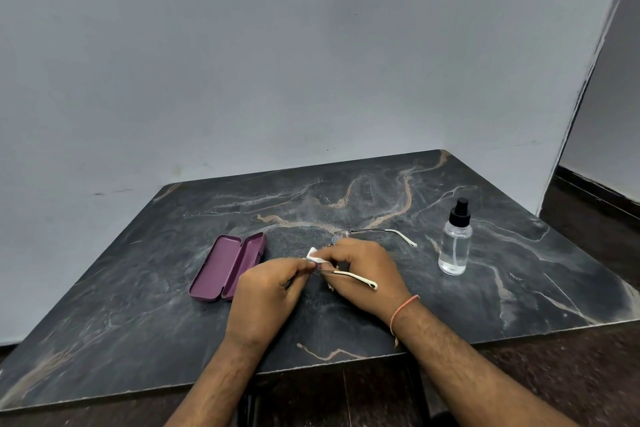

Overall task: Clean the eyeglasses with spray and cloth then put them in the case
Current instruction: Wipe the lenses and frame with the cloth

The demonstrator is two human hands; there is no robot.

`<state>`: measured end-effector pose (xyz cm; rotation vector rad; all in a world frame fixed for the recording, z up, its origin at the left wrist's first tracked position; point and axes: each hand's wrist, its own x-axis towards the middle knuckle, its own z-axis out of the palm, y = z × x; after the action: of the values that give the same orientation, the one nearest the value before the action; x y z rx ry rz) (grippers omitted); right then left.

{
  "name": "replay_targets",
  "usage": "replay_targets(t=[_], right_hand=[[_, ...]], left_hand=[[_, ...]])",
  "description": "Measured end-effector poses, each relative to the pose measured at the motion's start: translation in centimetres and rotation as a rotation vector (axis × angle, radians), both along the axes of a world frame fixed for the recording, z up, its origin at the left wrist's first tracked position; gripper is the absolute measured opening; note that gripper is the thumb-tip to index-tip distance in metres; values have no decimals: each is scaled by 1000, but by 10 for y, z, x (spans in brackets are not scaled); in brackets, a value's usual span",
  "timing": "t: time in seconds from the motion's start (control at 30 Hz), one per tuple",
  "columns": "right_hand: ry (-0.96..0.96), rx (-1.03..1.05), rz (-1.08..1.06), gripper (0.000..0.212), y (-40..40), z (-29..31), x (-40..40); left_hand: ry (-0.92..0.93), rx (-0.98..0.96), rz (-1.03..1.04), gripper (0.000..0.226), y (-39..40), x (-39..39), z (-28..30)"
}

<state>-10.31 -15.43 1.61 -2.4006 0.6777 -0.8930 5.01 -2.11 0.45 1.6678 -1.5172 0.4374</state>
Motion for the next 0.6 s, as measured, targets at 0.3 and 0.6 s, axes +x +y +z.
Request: replay_targets(t=[0.3,0.6], right_hand=[[-15,-1,-57,38,-1,-1,1],[-25,-33,-86,26,-3,-1,0]], left_hand=[[-4,-9,-15,21,-1,0,0],[4,-7,-20,19,-2,1,-2]])
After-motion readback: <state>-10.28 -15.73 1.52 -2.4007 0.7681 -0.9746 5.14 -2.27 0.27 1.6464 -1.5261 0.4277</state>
